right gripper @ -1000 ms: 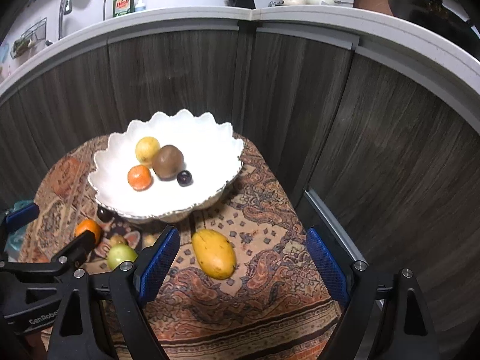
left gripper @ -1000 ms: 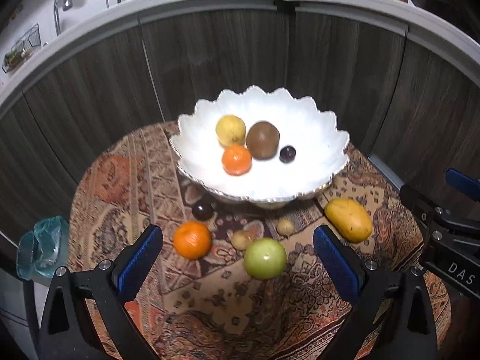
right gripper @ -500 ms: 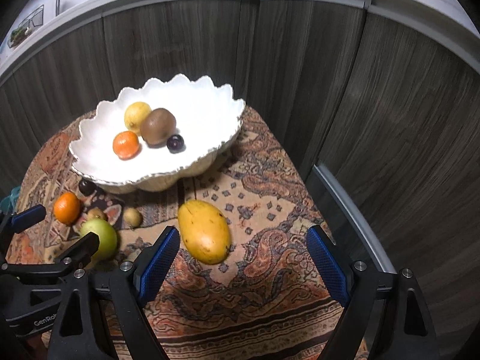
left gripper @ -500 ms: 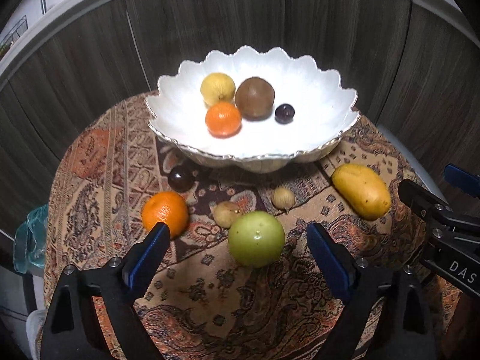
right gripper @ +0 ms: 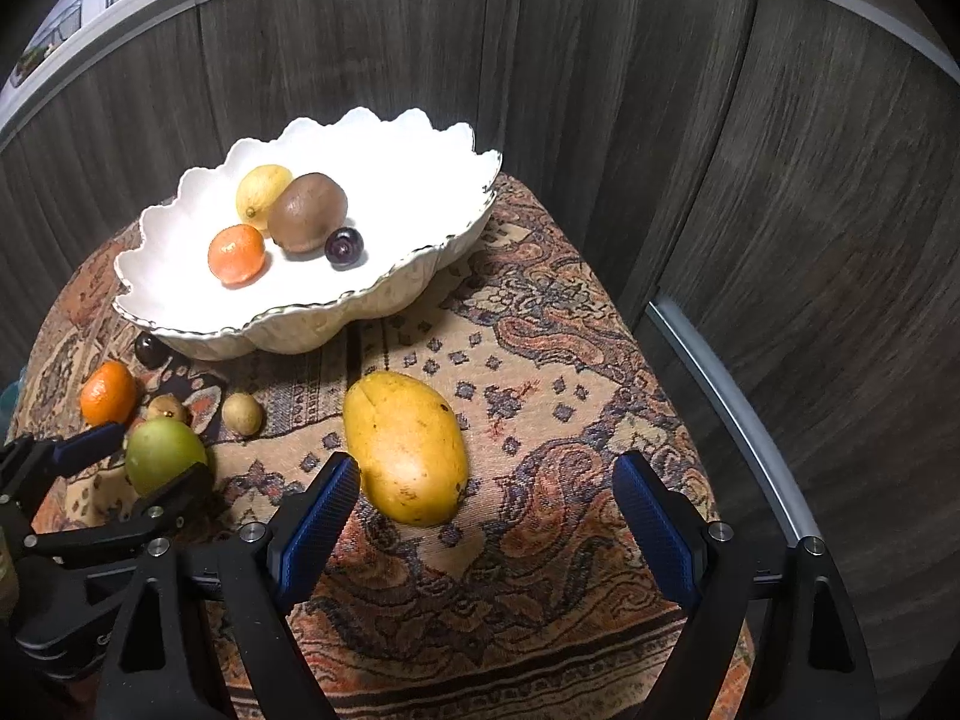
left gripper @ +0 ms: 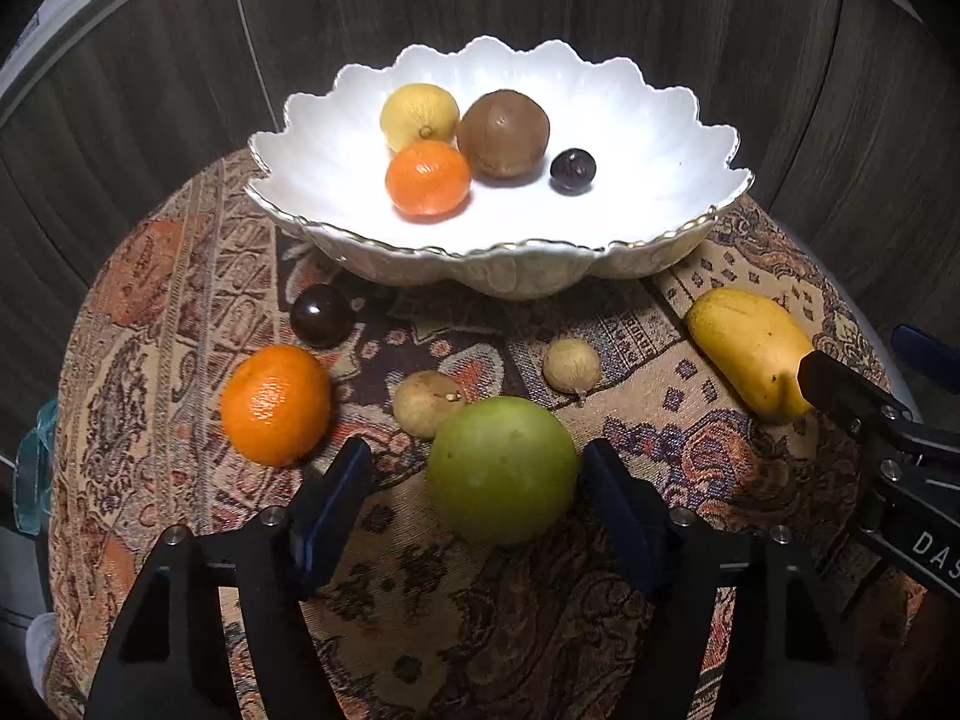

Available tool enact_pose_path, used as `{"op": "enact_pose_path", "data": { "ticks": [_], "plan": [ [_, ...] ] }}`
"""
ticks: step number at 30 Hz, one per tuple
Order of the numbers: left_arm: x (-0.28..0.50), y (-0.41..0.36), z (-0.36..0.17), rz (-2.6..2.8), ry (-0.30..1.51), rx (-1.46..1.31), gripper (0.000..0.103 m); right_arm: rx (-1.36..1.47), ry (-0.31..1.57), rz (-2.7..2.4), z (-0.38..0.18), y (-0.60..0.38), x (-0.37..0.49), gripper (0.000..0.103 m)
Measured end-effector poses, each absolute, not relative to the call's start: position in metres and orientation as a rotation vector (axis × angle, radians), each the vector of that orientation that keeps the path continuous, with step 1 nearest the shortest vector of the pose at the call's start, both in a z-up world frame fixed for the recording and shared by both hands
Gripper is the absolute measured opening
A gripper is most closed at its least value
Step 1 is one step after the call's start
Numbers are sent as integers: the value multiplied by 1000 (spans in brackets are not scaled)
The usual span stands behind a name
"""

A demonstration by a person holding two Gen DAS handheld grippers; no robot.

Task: Organize fruits
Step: 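Grasp the green apple with the left tool while the right tool grasps the yellow mango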

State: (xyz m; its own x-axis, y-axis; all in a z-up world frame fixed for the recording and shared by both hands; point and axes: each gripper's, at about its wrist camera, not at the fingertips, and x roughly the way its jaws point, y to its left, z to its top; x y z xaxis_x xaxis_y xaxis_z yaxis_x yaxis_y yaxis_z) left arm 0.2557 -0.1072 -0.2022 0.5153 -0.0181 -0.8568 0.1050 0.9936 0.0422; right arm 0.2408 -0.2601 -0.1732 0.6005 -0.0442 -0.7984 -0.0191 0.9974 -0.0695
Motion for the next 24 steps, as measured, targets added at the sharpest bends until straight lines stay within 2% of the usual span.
{"op": "enact_pose_path", "data": {
  "ticks": [5, 6, 10, 24],
  "plan": [
    [259, -110, -206, -83, 1034, 94, 64, -70, 935, -13, -178, -261, 243, 87],
    [260, -110, -207, -86, 1037, 93, 57, -72, 936, -12, -178, -260, 243, 87],
    [261, -112, -209, -107, 1044, 94, 48, -72, 936, -3, -179, -259, 243, 87],
    [247, -94, -189, -94, 1020, 81, 47, -83, 926, 73, -176, -243, 256, 87]
  ]
}}
